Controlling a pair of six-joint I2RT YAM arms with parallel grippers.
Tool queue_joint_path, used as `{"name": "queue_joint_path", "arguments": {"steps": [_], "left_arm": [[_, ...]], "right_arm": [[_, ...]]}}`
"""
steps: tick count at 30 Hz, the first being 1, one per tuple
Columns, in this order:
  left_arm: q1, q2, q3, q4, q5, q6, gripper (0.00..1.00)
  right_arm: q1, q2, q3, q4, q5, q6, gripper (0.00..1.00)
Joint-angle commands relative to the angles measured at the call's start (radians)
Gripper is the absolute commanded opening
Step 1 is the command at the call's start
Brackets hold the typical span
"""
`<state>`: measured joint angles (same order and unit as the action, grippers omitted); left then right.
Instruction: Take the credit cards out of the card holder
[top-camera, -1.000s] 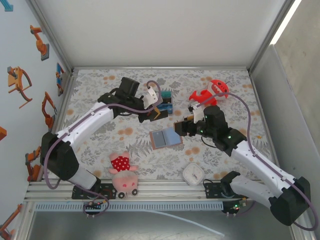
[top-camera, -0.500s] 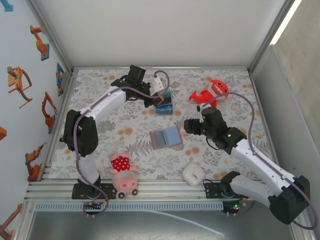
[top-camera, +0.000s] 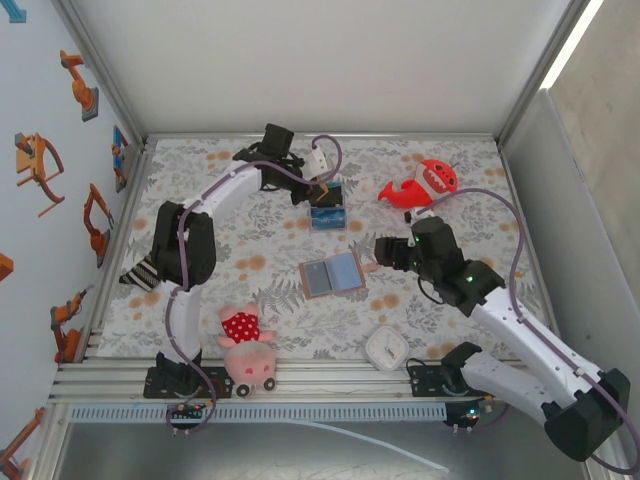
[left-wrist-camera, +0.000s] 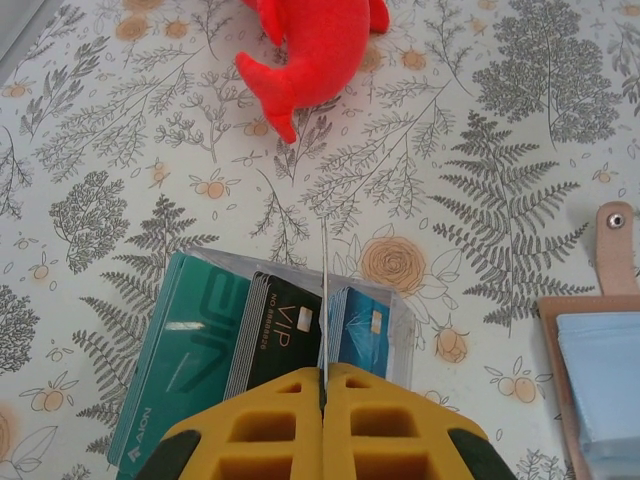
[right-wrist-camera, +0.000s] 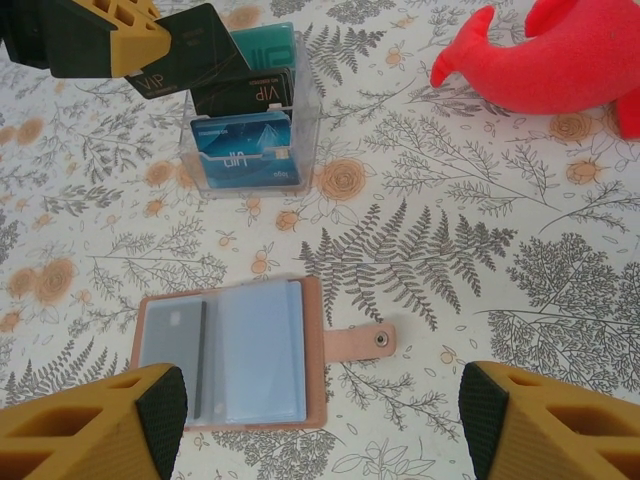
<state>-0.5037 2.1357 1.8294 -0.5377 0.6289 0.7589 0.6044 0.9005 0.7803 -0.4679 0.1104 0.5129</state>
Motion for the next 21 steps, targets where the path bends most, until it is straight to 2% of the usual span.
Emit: {"name": "queue_joint_path", "arguments": {"steps": [1,21], "left_arm": [[0.008,0.032,0.054,-0.052,0.044,0.064,0.00],[0.014,0.180,0.202,-0.137,0.061,0.112,0.00]], "right_arm": [[-0.005,-0.022,0.006,-0.021,0.036,0.021,0.72],[-0.006,-0.008,0.023,-0.032,0.067,0.016,0.72]]}}
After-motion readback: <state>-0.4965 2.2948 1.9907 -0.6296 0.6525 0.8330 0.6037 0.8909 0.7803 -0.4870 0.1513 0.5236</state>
